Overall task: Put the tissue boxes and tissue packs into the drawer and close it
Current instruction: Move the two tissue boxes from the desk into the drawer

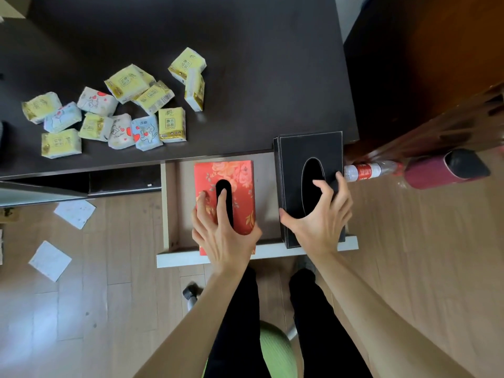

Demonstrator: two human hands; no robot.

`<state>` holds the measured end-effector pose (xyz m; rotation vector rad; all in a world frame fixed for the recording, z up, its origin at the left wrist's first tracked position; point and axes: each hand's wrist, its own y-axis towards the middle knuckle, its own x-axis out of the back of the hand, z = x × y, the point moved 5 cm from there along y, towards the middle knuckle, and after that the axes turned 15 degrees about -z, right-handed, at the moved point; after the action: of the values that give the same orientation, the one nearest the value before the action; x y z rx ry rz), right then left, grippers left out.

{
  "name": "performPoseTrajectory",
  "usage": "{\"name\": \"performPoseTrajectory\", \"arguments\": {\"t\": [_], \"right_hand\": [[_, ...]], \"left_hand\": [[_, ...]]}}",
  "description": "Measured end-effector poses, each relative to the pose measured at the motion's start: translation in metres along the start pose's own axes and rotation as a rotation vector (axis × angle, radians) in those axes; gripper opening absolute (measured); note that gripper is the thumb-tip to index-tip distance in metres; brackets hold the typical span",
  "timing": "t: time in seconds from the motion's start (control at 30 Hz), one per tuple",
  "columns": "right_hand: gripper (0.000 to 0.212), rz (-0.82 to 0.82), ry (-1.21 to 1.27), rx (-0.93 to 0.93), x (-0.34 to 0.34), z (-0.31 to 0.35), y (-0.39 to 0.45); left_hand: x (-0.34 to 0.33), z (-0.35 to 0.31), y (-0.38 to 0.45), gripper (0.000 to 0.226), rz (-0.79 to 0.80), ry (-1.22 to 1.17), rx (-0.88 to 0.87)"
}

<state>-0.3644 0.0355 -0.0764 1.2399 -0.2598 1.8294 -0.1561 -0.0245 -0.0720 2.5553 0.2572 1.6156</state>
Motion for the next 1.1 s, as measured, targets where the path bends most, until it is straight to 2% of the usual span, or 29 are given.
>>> {"name": "performPoseTrajectory", "arguments": {"t": [0.1, 0.33, 0.63, 0.8, 0.93, 1.0, 1.1], "right_hand": [[0.092, 0.031, 0.000, -0.005, 0.003, -0.005, -0.012], [0.093, 0.085, -0.028, -0.034, 0.005, -0.015, -0.022], [0.092, 0.196, -0.104, -0.073, -0.011, -0.026, -0.020], [0.092, 0.185, -0.138, -0.055, -0.024, -0.038, -0.023], [0.097, 0.195, -0.159, -0.070, -0.032, -0.043, -0.034], [0.094, 0.249, -0.175, -0.049, -0.032, -0.046, -0.040], [0.080, 0.367, -0.206, 0.060, -0.023, -0.052, -0.049]], "left_hand": [[-0.003, 0.006, -0.008, 0.098, 0.044, 0.033, 0.072], [-0.024, -0.003, -0.025, 0.100, 0.185, 0.062, 0.122], [-0.050, -0.002, -0.037, 0.102, 0.286, 0.116, 0.129], [-0.059, 0.007, -0.045, 0.107, 0.284, 0.129, 0.095], [-0.057, 0.021, -0.043, 0.103, 0.258, 0.010, 0.099], [-0.053, 0.030, -0.038, 0.102, 0.265, -0.067, 0.166], [-0.052, 0.042, -0.028, 0.094, 0.310, -0.138, 0.378]]}}
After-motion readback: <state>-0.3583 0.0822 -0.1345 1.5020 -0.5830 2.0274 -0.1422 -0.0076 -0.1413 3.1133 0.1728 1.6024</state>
